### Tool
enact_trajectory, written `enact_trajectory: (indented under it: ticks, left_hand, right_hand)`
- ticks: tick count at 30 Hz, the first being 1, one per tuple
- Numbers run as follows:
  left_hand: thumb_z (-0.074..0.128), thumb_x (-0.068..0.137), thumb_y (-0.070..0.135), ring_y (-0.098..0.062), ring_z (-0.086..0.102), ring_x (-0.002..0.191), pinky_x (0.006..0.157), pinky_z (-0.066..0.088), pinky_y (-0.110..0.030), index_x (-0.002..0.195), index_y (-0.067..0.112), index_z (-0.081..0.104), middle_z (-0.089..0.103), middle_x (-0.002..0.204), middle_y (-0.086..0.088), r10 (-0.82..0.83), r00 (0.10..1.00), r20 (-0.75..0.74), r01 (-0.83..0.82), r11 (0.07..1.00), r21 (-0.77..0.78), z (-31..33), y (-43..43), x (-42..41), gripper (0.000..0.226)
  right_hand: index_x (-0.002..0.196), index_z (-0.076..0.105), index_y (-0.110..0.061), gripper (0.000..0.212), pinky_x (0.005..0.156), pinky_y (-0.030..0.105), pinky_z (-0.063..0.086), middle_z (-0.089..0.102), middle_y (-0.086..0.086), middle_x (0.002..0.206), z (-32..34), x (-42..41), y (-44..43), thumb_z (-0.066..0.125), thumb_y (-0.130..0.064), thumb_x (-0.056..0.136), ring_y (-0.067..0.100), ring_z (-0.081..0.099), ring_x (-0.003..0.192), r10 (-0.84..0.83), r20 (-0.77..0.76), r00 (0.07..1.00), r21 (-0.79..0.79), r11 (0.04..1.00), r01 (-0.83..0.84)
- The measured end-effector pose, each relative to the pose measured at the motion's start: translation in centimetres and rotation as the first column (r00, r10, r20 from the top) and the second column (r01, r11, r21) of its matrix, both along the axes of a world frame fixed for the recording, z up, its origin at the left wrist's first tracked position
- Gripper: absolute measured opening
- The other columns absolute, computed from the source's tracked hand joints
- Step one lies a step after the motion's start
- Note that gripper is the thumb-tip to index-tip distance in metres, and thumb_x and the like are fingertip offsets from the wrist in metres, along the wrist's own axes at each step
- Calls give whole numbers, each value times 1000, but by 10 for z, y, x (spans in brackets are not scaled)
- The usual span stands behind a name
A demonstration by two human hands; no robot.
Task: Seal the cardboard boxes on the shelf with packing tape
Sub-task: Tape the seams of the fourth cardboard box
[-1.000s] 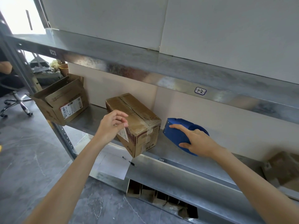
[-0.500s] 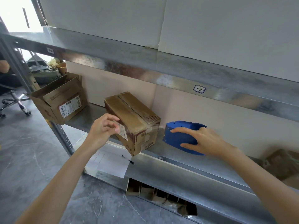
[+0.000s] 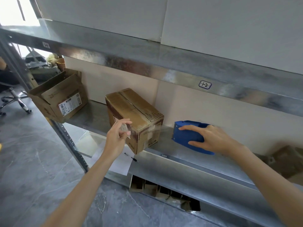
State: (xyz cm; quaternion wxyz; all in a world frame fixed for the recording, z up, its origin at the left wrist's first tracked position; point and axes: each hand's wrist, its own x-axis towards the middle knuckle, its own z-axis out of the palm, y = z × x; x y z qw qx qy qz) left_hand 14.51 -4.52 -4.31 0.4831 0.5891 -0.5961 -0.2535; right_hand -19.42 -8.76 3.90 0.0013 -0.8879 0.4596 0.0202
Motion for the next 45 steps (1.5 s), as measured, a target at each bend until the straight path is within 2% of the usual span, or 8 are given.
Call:
enact_trajectory:
  ticks: [10, 13, 16, 20, 23, 26, 36, 45]
  left_hand:
    - [57, 98, 10, -4, 63, 93, 78, 46, -6, 116, 23, 66, 63, 126, 11, 23, 1000, 10, -21, 991, -130, -22, -14, -6, 24]
    - [57, 96, -4, 4, 58, 106, 87, 45, -8, 115, 15, 68, 62, 123, 6, 74, 996, 40, -64, 976, -210, -32, -17, -12, 28]
    - [55, 94, -8, -9, 60, 109, 92, 52, -22, 116, 10, 67, 61, 123, 5, 104, 993, 57, -85, 961, -262, -41, -21, -18, 30]
    - [57, 96, 5, -19, 57, 109, 87, 55, -42, 117, 13, 67, 63, 124, 6, 186, 969, 165, -131, 946, -298, -47, -23, -20, 25]
    - [65, 90, 11, -20, 49, 119, 97, 46, -40, 114, 19, 69, 67, 121, 8, 270, 913, 304, -160, 926, -342, -47, -26, -17, 26]
    - [65, 87, 5, -15, 43, 136, 111, 37, -37, 108, 13, 69, 64, 124, 2, 196, 949, 248, -109, 940, -324, -48, -30, -16, 22]
    - [64, 86, -6, -17, 43, 138, 105, 38, -39, 98, 11, 64, 66, 125, -3, 354, 905, 238, -276, 911, -305, -54, -36, -35, 20]
    - [73, 76, -2, -16, 40, 140, 108, 36, -42, 105, 13, 60, 64, 127, -2, 294, 900, 322, -196, 932, -304, -57, -33, -24, 35]
  right_hand:
    - [143, 31, -54, 54, 58, 29, 38, 33, -17, 53, -6, 1, -5, 53, -48, 95, 4, 35, 49, -25, 3, 1000, 5, 1000, 25]
    - [142, 31, -55, 53, 56, 28, 39, 36, -17, 54, -10, 1, -7, 53, -47, 95, 6, 38, 49, -21, 14, 1000, 7, 1000, 21]
    - [144, 28, -55, 54, 61, 32, 48, 46, -13, 62, -12, 1, -8, 51, -49, 95, 13, 45, 54, -23, -2, 1000, -8, 1000, 23]
    - [144, 29, -53, 54, 57, 30, 44, 41, -13, 56, -13, 2, -8, 51, -48, 95, 14, 45, 52, -28, -7, 1000, -17, 999, 28]
    - [145, 27, -53, 55, 54, 29, 40, 32, -16, 52, -13, 2, -9, 51, -48, 96, 11, 41, 49, -35, -19, 999, -24, 999, 34]
    - [145, 24, -54, 56, 53, 28, 36, 31, -15, 51, -13, 2, -11, 51, -47, 96, 6, 36, 46, -29, -15, 999, -29, 999, 29]
    - [143, 17, -61, 59, 55, 28, 38, 37, -13, 55, -22, 4, -14, 50, -50, 95, 8, 37, 48, -15, -18, 1000, -35, 999, 14]
    - [141, 11, -61, 59, 56, 28, 39, 35, -13, 53, -24, 6, -21, 48, -51, 96, 10, 38, 49, -14, -9, 1000, -48, 999, 14]
